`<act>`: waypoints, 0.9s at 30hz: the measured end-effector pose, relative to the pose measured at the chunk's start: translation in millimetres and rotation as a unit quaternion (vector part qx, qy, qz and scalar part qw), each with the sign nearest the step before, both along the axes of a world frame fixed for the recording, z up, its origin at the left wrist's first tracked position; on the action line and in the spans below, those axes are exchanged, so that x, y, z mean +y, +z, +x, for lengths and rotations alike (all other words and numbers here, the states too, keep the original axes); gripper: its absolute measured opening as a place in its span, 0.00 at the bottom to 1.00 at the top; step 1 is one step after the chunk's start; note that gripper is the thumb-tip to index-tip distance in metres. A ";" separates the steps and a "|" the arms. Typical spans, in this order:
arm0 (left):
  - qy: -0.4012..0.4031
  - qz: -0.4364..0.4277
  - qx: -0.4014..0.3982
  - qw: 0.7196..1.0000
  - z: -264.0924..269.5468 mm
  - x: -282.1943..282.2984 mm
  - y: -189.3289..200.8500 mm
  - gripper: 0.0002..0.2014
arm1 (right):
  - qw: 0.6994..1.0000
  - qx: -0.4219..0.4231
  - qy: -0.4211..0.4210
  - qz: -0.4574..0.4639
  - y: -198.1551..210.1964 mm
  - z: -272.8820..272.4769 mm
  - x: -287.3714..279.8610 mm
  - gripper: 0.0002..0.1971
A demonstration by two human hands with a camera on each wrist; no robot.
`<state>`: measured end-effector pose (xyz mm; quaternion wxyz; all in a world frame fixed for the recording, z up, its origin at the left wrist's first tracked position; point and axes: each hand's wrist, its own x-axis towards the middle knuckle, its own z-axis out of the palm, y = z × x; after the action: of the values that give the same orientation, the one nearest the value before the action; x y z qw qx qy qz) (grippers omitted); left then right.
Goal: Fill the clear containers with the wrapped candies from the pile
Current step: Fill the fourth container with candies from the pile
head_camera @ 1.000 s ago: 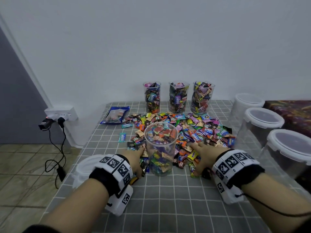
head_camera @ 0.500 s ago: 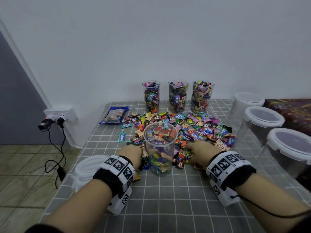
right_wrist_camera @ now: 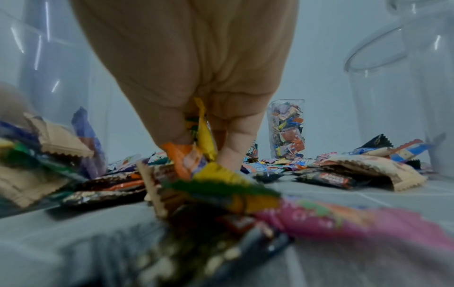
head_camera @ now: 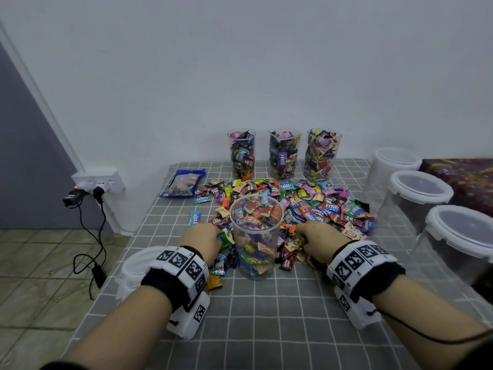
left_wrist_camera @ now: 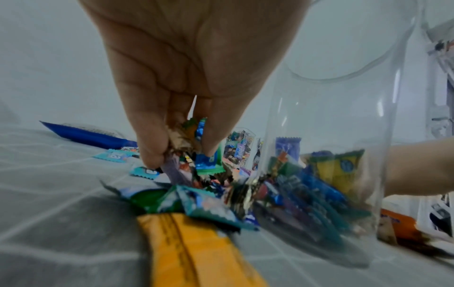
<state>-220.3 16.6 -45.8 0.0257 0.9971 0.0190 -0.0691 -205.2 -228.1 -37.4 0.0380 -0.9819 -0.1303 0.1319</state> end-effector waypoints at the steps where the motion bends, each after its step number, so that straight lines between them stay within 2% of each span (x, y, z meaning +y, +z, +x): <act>1: 0.001 -0.010 -0.006 1.000 -1.0 0.6 1.0 0.10 | 1.000 -0.002 -0.002 0.008 -0.1 0.2 -0.4 0.15; 8: 0.001 -0.055 -0.053 0.997 -6.3 -0.9 14.5 0.11 | 0.994 -0.039 -0.034 0.093 3.2 -1.3 -8.4 0.14; 12: 0.006 -0.106 -0.090 0.990 -7.8 0.8 22.7 0.11 | 0.986 -0.048 -0.061 0.146 7.9 -3.2 -12.1 0.09; 18: 0.008 -0.198 -0.168 0.966 -14.3 2.1 38.4 0.11 | 0.969 -0.073 -0.073 0.223 21.2 -6.6 -10.6 0.05; 27: -0.004 -0.242 -0.235 0.941 -13.7 2.7 53.1 0.10 | 0.932 -0.150 -0.062 0.324 60.6 -6.5 -4.6 0.06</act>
<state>-234.0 19.3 7.3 0.2698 0.9486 -0.0091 0.1649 -211.7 -232.7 23.2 0.3420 -0.9308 -0.1094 -0.0685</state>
